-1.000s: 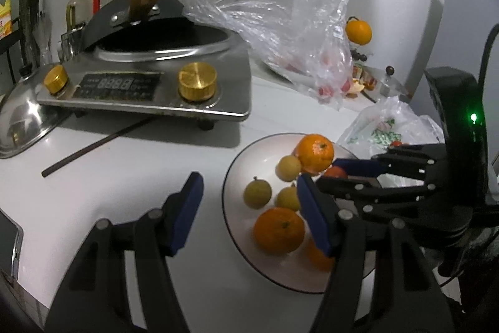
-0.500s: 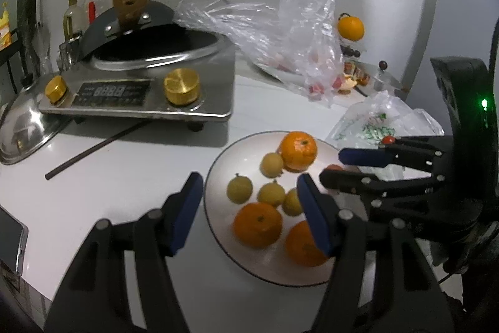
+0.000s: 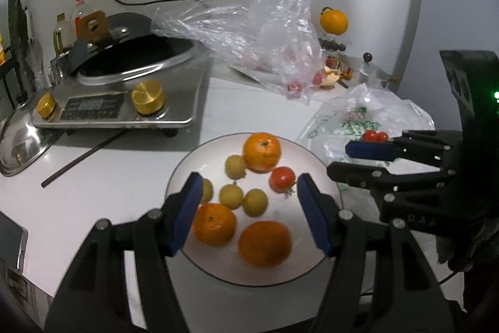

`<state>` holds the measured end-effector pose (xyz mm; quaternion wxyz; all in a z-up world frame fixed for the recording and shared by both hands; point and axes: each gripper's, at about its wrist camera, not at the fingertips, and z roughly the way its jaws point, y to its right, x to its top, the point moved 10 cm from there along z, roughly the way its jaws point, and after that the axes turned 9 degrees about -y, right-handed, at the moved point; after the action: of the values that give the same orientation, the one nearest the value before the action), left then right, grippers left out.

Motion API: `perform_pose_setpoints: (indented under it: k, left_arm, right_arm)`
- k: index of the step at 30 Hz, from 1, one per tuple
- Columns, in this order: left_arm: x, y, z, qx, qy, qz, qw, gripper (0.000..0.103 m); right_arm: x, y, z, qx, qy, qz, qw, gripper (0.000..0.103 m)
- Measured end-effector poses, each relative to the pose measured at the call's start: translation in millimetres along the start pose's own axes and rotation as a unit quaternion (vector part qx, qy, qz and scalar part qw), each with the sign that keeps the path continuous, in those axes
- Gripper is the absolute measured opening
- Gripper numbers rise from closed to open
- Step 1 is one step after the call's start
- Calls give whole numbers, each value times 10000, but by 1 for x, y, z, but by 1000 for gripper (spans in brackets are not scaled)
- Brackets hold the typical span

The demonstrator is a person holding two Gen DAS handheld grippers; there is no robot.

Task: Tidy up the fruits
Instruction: 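Move both tools back over the two cherry tomatoes on the bag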

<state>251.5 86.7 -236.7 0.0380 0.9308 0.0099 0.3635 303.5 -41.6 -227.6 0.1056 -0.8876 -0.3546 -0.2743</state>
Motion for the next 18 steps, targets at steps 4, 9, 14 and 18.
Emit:
perform_pose_setpoints:
  k: [4, 9, 14, 18]
  left_arm:
    - [1, 14, 1, 1, -16, 61, 10000, 64]
    - [5, 31, 3, -13, -13, 84, 10000, 64]
    - [10, 43, 6, -35, -12, 12, 10000, 69]
    - [15, 54, 9, -44, -16, 34, 10000, 77]
  right_arm:
    - [-6, 10, -8, -7, 55, 43, 10000, 38]
    - [-12, 25, -18, 0, 124, 121, 9999, 38]
    - [-14, 39, -26, -11, 178, 128, 9998, 38]
    - [-17, 54, -30, -25, 220, 197, 9996, 38]
